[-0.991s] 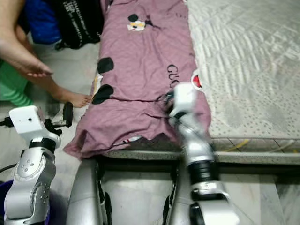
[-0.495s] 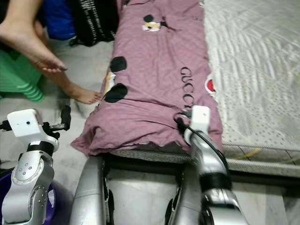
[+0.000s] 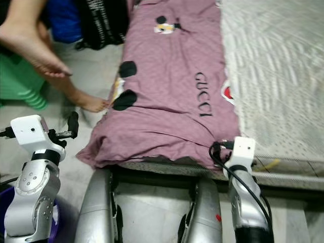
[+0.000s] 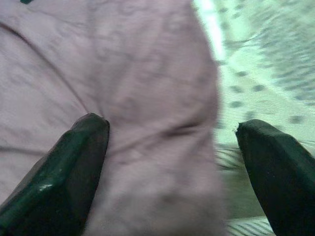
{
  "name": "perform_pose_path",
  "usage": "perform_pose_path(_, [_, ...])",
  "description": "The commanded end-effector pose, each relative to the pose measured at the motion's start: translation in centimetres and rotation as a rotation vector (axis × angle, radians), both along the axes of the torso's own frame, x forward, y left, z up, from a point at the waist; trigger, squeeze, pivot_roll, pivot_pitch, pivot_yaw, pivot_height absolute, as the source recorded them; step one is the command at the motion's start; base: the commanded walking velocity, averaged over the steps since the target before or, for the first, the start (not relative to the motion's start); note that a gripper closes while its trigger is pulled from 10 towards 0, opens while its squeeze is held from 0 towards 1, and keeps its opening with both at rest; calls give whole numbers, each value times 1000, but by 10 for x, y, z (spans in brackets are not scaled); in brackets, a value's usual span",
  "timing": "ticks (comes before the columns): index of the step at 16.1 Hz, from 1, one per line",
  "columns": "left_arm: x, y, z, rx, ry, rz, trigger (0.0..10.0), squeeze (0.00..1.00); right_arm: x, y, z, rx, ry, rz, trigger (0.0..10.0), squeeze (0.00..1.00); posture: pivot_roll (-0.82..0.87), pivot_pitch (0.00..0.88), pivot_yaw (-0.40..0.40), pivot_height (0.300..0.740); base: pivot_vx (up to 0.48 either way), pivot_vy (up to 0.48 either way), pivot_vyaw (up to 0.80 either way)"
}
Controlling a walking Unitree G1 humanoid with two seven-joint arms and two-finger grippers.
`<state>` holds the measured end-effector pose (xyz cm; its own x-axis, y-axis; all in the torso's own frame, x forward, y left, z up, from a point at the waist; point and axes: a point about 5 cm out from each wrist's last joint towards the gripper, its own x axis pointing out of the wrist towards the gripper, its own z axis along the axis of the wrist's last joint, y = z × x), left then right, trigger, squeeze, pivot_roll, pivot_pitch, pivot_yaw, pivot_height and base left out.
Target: Clean up the room
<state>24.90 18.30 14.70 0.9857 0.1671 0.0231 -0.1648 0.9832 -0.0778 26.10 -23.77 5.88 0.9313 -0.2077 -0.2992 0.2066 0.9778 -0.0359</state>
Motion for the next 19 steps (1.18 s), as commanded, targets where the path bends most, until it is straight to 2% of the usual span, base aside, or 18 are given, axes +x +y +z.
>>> perform_pose_path(1, [-1,2,-3,8,14,3,10000,0,-2,0,9,-44,-31,19,10000,1000,88,150,36,540,0,0,0])
perform_pose_path(3, [-2,0,-4,-1,7,4,10000,0,-2,8,28,-120,-132,76,10000,1000,83,140,35,540,0,0,0])
perform_pose_path(4, [-2,-2,-4,-5,4,4,10000,0,2,19,41,-146,-195,108,10000,1000,81,137,36,540,0,0,0])
perform_pose_path(5, [-1,-3,-4,-12,2,3,10000,0,8,31,53,-145,-248,143,10000,569,75,129,39,540,0,0,0])
perform_pose_path(6, [0,-6,-6,-17,2,-3,10000,0,15,50,67,-131,-316,200,10000,0,71,113,44,540,0,0,0])
perform_pose_path(9, [7,-8,-13,-27,14,-5,10000,0,19,72,72,-16,-352,208,10000,0,50,42,64,540,0,0,0])
perform_pose_path(11, [14,-12,-14,-32,6,-24,10000,0,24,78,72,-1,-365,203,10000,0,45,2,67,540,0,0,0])
perform_pose_path(14, [24,-18,-8,-32,-25,-49,10000,0,38,90,81,24,-416,226,10000,0,50,0,63,545,0,0,0])
perform_pose_path(17, [29,-15,-8,-29,-38,-40,10000,0,55,98,96,31,-461,246,10000,0,44,0,62,575,0,0,0])
perform_pose_path(19, [31,-14,-9,-26,-40,-41,10000,0,66,95,105,27,-489,237,10000,0,43,0,64,595,0,0,0])
